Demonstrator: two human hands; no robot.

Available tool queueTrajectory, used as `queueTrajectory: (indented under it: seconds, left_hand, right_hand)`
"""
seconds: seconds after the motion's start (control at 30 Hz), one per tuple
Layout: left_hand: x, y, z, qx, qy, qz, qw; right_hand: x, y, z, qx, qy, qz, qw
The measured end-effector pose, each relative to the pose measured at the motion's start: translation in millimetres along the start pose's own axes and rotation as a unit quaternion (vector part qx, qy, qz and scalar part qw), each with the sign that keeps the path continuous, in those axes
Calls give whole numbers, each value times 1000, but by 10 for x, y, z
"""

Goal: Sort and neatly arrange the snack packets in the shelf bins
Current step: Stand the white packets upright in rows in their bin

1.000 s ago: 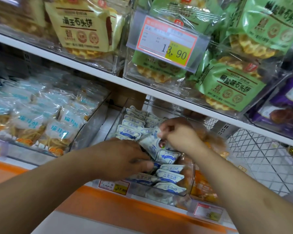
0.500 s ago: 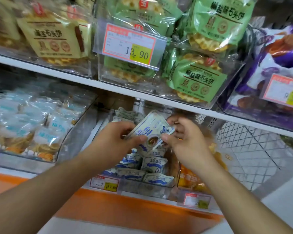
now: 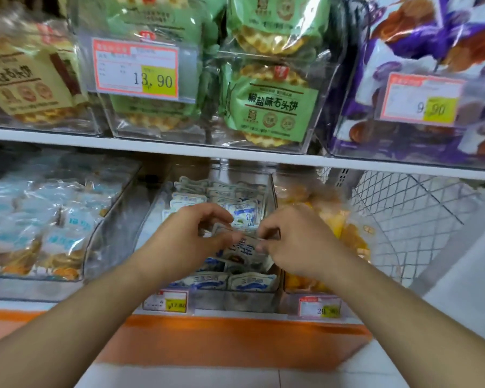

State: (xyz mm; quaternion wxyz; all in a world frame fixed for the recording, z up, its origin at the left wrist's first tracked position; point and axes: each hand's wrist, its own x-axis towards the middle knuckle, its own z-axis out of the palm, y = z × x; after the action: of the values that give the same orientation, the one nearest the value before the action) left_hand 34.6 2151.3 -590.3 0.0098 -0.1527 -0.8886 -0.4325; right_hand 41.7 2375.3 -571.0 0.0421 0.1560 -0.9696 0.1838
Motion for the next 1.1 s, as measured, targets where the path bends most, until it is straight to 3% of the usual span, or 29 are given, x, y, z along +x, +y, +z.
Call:
queueTrajectory:
  seconds: [0.13,0.27,0.43,0.53,0.63,0.8,0.97,1.1]
  left_hand:
    - [25,-146,58,12,-55,-40,998]
    - [34,-80,61,-25,-91,-28,995]
    - [78,-25,51,39,-21,-14,999]
    - [55,-16,105,139,-97,13,985]
    - [47,-13,217,226,-172,15,959]
    - [108,4,185,210,-196,6,958]
    - [303,71,168,93,-78,-3,993]
    - [579,-63,333,64,-149,-70,984]
  right_hand:
    - [-47,80,120,2,23,-28,999]
    - [-63,95,126,116,108,16,987]
    - [-97,133,13,-4,-24,27,999]
    - [-119,184,-96,105,-18,53,993]
    - [-137,224,-99,107,-2,51,993]
    - [-187,231,-95,93,-35,55,993]
    - [-184,307,-83,80,-32,72,994]
    - [-226,379,-43,114,-36,82,990]
